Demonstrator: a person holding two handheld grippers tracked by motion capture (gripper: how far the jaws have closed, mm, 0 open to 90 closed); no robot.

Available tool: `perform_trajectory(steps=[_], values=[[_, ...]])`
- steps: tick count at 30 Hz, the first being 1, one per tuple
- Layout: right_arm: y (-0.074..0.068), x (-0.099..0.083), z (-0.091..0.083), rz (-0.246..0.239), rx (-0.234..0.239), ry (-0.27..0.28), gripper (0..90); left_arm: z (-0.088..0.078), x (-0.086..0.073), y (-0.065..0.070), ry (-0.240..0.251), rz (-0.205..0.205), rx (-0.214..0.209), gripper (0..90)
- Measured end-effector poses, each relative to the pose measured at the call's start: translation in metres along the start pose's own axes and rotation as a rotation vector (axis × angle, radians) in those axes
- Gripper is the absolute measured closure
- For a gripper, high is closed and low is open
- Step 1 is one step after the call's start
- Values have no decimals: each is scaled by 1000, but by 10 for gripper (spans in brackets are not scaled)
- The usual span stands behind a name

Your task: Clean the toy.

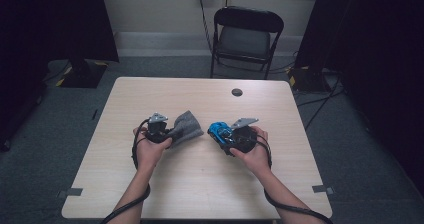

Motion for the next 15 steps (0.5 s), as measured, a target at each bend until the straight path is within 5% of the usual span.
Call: perform_trajectory(steps=[15], values=[[-7, 15, 1, 22, 13, 50, 262, 26, -2, 48, -26, 38, -136, 724]])
Point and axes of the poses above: each handheld gripper's, and its own axes: z roughly forward along the jaws, x roughly out of its top, y roughly to its right, the point moved 10 cm from there along z, roughly forward along the jaws
